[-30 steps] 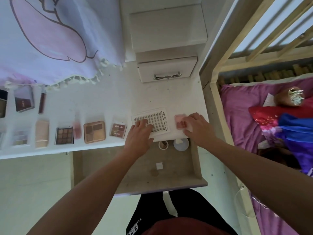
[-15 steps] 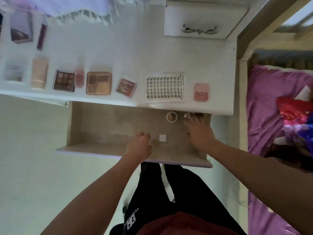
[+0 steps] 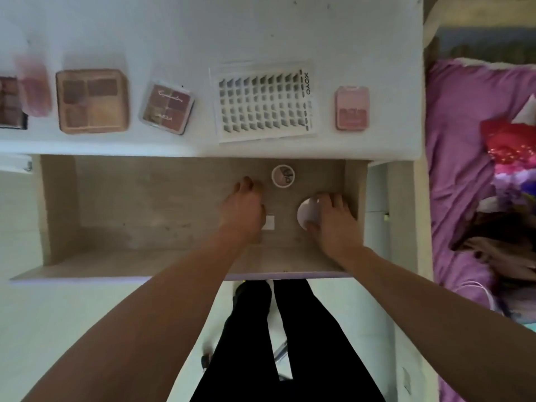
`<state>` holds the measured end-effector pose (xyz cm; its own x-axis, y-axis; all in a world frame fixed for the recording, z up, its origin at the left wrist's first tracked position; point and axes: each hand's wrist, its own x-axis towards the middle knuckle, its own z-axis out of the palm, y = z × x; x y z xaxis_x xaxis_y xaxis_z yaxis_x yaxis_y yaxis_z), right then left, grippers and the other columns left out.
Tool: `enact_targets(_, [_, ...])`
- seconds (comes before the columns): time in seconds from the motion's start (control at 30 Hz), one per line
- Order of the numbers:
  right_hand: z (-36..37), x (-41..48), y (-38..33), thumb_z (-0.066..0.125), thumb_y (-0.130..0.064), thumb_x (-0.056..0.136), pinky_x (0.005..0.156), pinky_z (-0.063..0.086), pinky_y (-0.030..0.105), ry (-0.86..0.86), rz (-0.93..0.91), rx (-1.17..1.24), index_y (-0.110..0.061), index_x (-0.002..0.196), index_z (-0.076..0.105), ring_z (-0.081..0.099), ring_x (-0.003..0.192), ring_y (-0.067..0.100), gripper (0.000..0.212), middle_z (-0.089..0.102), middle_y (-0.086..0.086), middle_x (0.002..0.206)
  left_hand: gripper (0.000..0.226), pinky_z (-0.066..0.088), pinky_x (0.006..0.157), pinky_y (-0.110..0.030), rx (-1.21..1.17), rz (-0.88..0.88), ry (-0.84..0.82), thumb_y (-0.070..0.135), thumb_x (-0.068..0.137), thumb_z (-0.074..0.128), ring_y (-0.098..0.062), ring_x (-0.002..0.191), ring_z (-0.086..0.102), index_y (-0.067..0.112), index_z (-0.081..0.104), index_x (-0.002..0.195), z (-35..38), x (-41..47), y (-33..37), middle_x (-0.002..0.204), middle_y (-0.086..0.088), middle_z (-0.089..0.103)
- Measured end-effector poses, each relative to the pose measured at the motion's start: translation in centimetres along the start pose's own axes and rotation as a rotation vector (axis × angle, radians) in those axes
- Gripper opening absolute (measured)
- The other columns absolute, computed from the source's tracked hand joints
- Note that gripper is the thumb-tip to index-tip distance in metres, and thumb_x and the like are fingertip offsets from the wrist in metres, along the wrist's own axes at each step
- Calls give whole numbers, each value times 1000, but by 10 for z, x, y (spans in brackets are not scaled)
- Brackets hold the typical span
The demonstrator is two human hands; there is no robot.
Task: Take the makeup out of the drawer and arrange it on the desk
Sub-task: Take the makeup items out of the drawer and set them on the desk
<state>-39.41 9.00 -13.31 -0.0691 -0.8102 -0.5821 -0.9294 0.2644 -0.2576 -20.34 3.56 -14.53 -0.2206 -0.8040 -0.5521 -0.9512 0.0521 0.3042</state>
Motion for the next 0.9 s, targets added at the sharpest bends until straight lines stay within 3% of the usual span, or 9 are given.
enact_targets(0.17, [9, -8, 5, 67, -36, 87, 94, 47, 42, -61, 25, 3, -29, 146, 33, 47, 122, 33, 69, 45, 9, 136, 67, 47, 79, -44, 77, 161, 115, 16, 81, 61, -35, 114, 45, 21, 37, 143, 10, 22, 8, 134, -15, 41])
enact_targets(0.23, [9, -7, 5, 64, -38, 89, 97, 46, 41, -108, 20, -42, -32, 146, 37, 46, 123, 32, 63, 43, 9, 137, 70, 47, 80, -45, 129, 201, 127, 22, 83, 62, -36, 115, 44, 22, 33, 147, 14, 27, 12, 135, -16, 41])
enact_targets(0.3, [9, -8, 4, 63, -38, 88, 98, 46, 41, -144, 36, -64, -30, 142, 42, 45, 123, 33, 59, 43, 9, 137, 66, 47, 83, -44, 142, 192, 119, 26, 87, 60, -36, 118, 43, 22, 32, 147, 17, 32, 16, 138, -16, 38])
enact_targets(0.47, [11, -10, 2, 67, -34, 85, 94, 46, 42, -78, 66, -40, -14, 132, 43, 49, 119, 33, 57, 48, 11, 131, 48, 47, 77, -44, 89, 204, 135, 18, 85, 63, -35, 118, 42, 16, 49, 132, 19, 26, 18, 133, -15, 42])
enact_targets(0.73, [6, -20, 7, 69, -29, 84, 77, 45, 31, -44, 52, 72, -16, 121, 56, 62, 97, 30, 42, 63, 9, 110, 61, 44, 85, -40, 104, 169, 48, 21, 79, 70, -30, 121, 41, 11, 44, 133, 15, 4, 2, 135, -11, 41])
enact_targets(0.9, [-16, -46, 0, 74, -28, 82, 71, 46, 32, -21, 160, 384, -12, 112, 58, 60, 89, 24, 37, 64, 7, 101, 57, 42, 86, -40, -82, 120, 60, 26, 71, 76, -33, 108, 48, 6, 54, 119, -11, -38, -13, 122, -13, 45])
